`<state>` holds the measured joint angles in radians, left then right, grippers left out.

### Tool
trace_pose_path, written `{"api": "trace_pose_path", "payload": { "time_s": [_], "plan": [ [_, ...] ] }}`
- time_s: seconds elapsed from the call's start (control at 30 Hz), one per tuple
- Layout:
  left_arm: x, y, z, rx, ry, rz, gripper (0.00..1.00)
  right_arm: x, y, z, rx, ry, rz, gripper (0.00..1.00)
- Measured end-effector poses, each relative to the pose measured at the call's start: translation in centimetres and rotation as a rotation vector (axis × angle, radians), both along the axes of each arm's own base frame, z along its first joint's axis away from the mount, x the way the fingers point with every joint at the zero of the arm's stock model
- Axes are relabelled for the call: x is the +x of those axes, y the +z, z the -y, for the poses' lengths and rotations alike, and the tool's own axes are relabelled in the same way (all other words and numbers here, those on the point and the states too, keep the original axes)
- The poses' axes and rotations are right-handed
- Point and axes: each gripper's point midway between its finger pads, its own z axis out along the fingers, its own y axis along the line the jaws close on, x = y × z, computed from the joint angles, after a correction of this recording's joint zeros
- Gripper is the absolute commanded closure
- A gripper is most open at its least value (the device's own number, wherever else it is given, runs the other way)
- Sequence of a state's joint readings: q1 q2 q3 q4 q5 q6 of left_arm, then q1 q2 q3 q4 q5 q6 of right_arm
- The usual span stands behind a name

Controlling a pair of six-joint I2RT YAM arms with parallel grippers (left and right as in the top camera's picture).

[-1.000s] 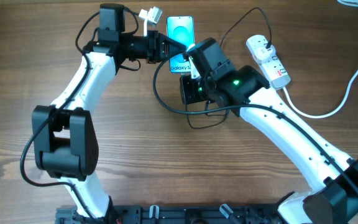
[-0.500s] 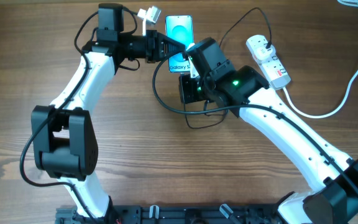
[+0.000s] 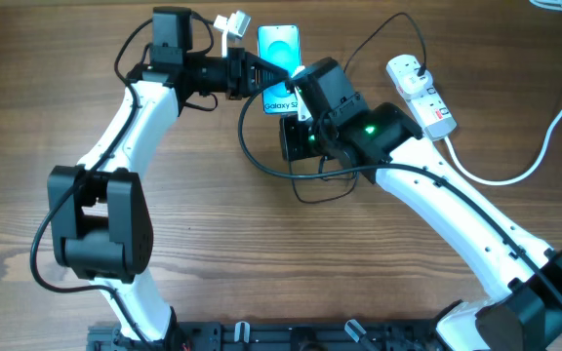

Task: Plug charger to phone and switch on socket
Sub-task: 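Lower the plugged phone onto the table and open both grippers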

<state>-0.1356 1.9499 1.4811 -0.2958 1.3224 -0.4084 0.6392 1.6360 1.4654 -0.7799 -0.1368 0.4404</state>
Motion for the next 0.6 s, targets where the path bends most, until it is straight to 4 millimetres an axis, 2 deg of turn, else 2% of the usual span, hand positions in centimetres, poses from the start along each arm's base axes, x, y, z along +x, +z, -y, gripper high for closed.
{"api": "trace_pose_path", "payload": {
  "time_s": [0.07, 0.17, 0.27, 0.3, 0.33, 0.37, 0.47, 0.5, 0.57, 0.6],
  "plan": [
    [0.1, 0.1, -0.1, -0.001, 0.002, 0.003, 0.96, 0.1, 0.1, -0.1, 0.001, -0.001, 0.006, 0.92],
    [0.0, 0.2, -0.1, -0.005, -0.002, 0.002, 0.96, 0.6, 0.5, -0.2, 0.003, -0.003, 0.032, 0.76],
    [-0.4, 0.0, 0.2, -0.003, -0.012, -0.013, 0.96, 1.6, 1.6, 0.1, 0.003, -0.023, 0.083, 0.7],
    [-0.4, -0.2, 0.3, 0.005, -0.009, -0.019, 0.96, 1.6, 1.7, 0.3, 0.0, -0.026, 0.085, 0.62],
    [-0.4, -0.5, 0.2, 0.019, 0.0, -0.037, 0.96, 1.5, 2.0, 0.5, -0.001, -0.031, 0.087, 0.48],
    [-0.3, -1.0, 0.2, 0.04, 0.015, -0.054, 0.96, 1.1, 2.3, 0.8, -0.002, -0.038, 0.083, 0.4],
    [0.1, -2.6, -0.2, 0.115, 0.069, -0.082, 0.96, -0.1, 3.8, 2.0, -0.004, -0.053, 0.087, 0.37],
    [0.2, -3.4, -0.5, 0.156, 0.093, -0.101, 0.96, -0.7, 5.0, 2.8, -0.002, -0.066, 0.107, 0.31],
    [0.0, -5.1, -1.0, 0.235, 0.132, -0.148, 0.96, -1.2, 6.8, 4.8, -0.014, -0.126, 0.141, 0.1],
    [-0.2, -5.9, -1.3, 0.271, 0.143, -0.17, 0.96, -1.2, 7.4, 5.9, -0.02, -0.174, 0.151, 0.04]
  ]
}}
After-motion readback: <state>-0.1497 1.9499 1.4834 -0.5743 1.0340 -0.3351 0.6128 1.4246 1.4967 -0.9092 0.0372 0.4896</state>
